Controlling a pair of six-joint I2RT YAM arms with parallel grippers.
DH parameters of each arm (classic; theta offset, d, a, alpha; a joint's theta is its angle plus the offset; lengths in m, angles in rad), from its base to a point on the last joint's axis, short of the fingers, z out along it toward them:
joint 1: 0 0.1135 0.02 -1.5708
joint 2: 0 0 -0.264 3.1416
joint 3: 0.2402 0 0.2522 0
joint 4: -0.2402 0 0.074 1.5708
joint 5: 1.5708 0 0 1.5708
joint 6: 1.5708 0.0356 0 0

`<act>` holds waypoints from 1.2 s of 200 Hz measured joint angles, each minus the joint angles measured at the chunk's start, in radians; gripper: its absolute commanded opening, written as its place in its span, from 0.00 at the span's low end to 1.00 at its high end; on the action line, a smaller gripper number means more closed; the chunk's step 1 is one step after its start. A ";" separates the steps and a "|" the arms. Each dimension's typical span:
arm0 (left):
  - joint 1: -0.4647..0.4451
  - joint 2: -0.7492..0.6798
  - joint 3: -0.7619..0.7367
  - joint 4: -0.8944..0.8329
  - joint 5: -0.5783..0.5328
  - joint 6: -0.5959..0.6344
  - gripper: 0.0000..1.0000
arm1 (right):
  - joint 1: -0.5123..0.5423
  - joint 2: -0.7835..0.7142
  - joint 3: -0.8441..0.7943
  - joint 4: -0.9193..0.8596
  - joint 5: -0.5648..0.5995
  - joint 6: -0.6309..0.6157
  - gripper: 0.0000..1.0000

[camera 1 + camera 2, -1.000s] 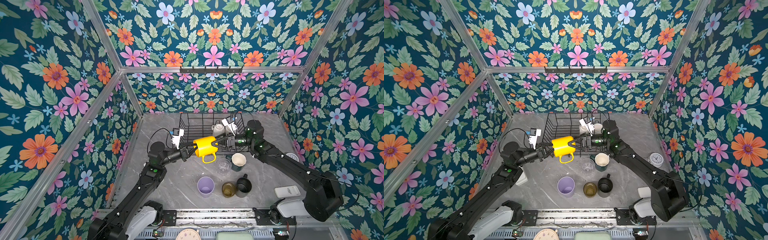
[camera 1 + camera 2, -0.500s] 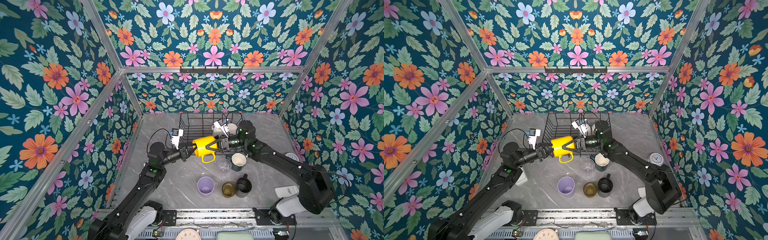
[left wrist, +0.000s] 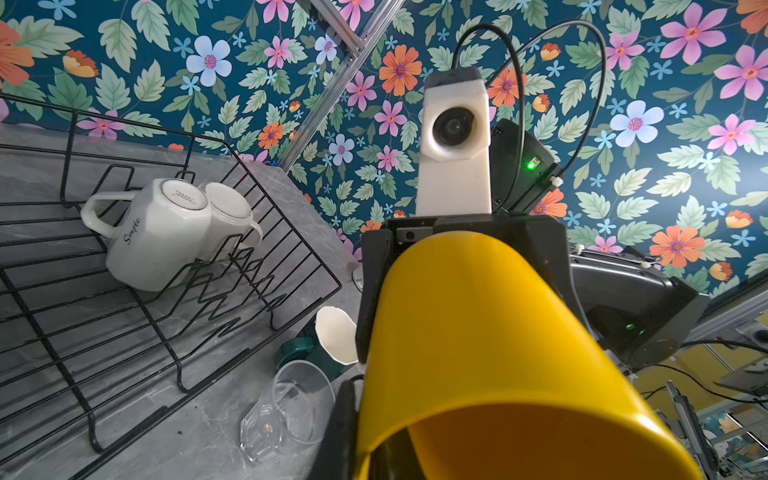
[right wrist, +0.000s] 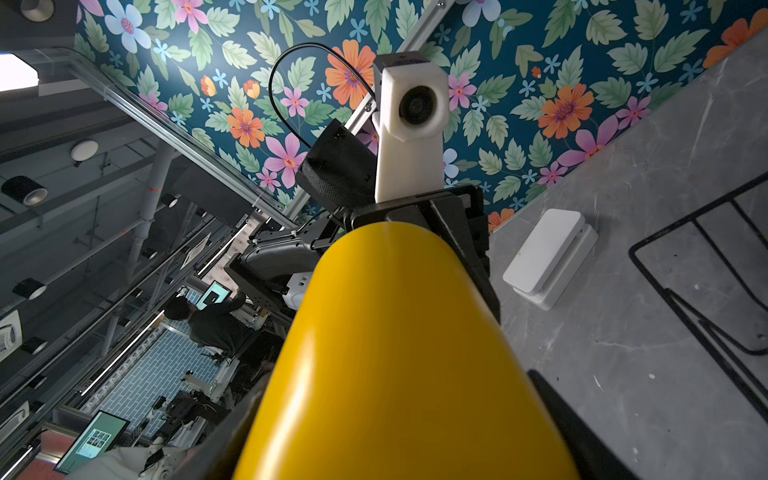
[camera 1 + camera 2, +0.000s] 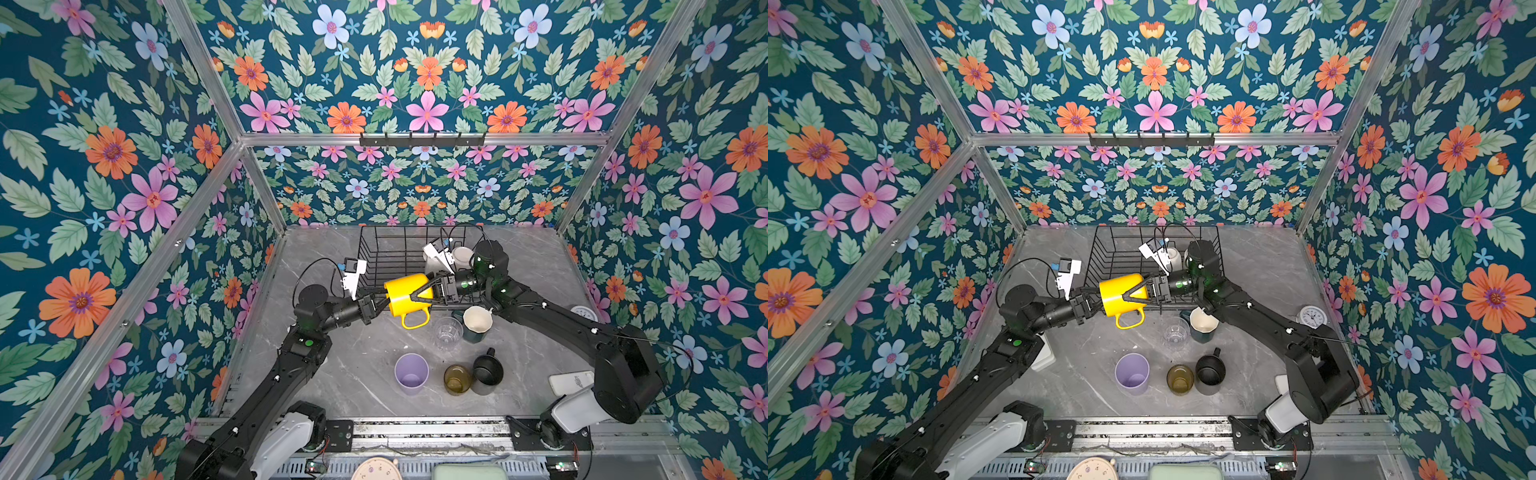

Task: Load the cups into the dish rack
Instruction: 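Grasp the held yellow mug's body with the right gripper above the rack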

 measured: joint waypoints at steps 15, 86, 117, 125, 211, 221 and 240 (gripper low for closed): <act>0.000 0.000 0.000 -0.001 0.000 0.000 0.00 | 0.000 0.002 0.001 0.002 -0.003 -0.001 0.57; 0.000 0.016 0.006 0.005 0.001 -0.001 0.00 | 0.000 0.003 0.026 -0.051 0.001 -0.031 0.00; 0.000 0.021 0.012 0.005 0.005 -0.001 0.04 | 0.000 -0.010 0.033 -0.085 0.013 -0.051 0.00; 0.000 0.021 0.014 0.006 0.005 -0.002 0.08 | 0.000 -0.015 0.034 -0.093 0.017 -0.054 0.00; -0.002 0.015 0.054 -0.051 -0.038 0.008 0.58 | -0.007 -0.036 0.052 -0.178 0.112 -0.082 0.00; -0.002 0.011 0.055 -0.060 -0.043 0.011 0.64 | -0.012 -0.039 0.051 -0.180 0.126 -0.081 0.00; -0.002 0.000 0.055 -0.082 -0.055 0.029 0.77 | -0.023 -0.048 0.046 -0.187 0.133 -0.078 0.00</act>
